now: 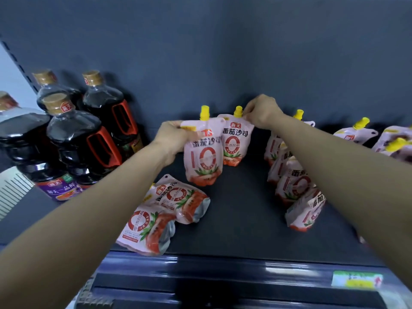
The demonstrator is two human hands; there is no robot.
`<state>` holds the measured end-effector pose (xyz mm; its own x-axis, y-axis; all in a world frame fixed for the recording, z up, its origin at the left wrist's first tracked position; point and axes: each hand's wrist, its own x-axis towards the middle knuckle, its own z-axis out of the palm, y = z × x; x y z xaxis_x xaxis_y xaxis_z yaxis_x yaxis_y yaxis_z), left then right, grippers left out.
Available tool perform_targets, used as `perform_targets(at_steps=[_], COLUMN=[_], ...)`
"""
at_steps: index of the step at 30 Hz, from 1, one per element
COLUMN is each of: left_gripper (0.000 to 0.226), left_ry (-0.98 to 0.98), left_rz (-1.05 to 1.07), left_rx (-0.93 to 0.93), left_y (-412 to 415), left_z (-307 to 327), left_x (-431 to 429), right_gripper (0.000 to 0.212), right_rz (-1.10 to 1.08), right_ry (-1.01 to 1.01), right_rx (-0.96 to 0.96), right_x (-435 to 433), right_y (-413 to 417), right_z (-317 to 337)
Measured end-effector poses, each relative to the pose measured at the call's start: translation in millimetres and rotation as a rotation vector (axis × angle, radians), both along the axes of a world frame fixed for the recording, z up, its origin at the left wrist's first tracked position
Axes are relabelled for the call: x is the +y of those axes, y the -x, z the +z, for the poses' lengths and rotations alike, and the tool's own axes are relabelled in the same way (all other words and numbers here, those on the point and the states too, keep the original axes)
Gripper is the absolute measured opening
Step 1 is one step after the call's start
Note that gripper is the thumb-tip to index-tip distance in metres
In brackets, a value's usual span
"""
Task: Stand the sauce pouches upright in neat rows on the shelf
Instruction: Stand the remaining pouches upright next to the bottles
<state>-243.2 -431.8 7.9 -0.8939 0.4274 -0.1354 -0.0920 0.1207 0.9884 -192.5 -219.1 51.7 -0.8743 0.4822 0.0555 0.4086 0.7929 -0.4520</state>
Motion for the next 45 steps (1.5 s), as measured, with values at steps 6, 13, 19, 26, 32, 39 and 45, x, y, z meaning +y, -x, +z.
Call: perform_targets(at_steps=[6,13,19,26,32,39,45], left_gripper=[0.014,0.008,0.020,0.010,0.017,0.034,0.032], left_ry=[0.072,0.041,0.097,0.242,0.312,0.874,1.200], left_rz=[0.001,0.065,0.032,-0.059,-0.096,-0.037,0.029], left_rx=[0.071,0.127,0.197,0.345,0.500,1.432,1.652], left_y=[-25.1,-40.6,-45.9,-48.4,-61.2,-97.7,-121.7], left_z=[-18.8,-25.9,-20.6,-12.3,16.1,54.6,66.4], left_x=[29.1,56.1,66.8,56.0,33.1,-18.8,-53.8], right_gripper=[0.027,0.028,0.026,0.027,0.024,0.023,0.026], right_rz=[0.033,0.075,0.095,0.186,0.256,0.398,0.589], right_ry=[-0.031,-0.123,-0.120,-0.278,-0.466,-0.720,-0.917], right_rx=[-0.014,0.034,0.052,-0.001,0.040,0.084,0.106], right_x=[1.8,6.2,11.8,5.0,-12.5,-39.7,-87.5], right_y=[-13.1,-23.6,-29.8,-40.5,-50.0,-64.5,-79.9], right_z=[5.0,10.8,13.3,19.0,31.1,45.3,47.6])
